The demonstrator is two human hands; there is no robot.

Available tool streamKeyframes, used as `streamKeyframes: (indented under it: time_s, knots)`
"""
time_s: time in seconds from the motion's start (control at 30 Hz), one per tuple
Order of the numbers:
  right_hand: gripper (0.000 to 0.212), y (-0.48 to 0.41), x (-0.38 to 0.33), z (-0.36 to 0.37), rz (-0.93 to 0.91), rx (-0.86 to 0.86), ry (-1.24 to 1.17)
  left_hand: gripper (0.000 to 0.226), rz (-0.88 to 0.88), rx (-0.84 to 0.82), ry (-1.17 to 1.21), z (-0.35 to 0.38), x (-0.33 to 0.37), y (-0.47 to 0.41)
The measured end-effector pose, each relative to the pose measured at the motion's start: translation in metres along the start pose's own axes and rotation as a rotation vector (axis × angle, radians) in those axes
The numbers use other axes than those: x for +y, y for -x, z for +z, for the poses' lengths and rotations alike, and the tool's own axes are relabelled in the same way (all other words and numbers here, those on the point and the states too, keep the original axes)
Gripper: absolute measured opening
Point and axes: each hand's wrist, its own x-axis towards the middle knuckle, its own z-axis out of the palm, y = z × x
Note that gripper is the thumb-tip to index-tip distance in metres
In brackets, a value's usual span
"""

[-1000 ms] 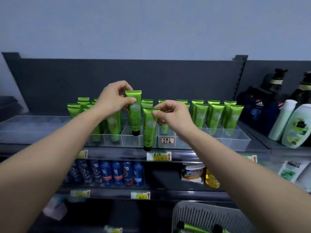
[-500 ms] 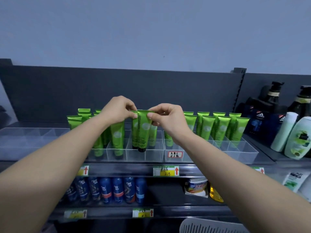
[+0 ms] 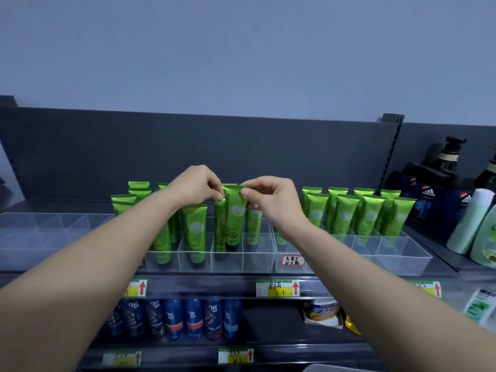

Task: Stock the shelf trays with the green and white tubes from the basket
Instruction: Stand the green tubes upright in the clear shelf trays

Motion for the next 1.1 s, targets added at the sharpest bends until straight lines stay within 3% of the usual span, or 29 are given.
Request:
streamKeyframes:
  time_s: [0.17,0.4,1.1]
  knots:
    - [0.011,-0.001,0.019,0.004,0.056,-0.005,0.035,0.002,0.012,-0.002,0.016,0.003,-0.007,-0.007]
    - [0.008,-0.004,0.035,0.016,0.121,0.007,-0.012,0.002,0.032,-0.003,0.029,0.004,-0.012,-0.010]
    - [0.022,0.000,0.046,0.019,0.029,-0.037,0.165,0.005,0.021,0.011,0.008,0.004,-0.011,-0.006]
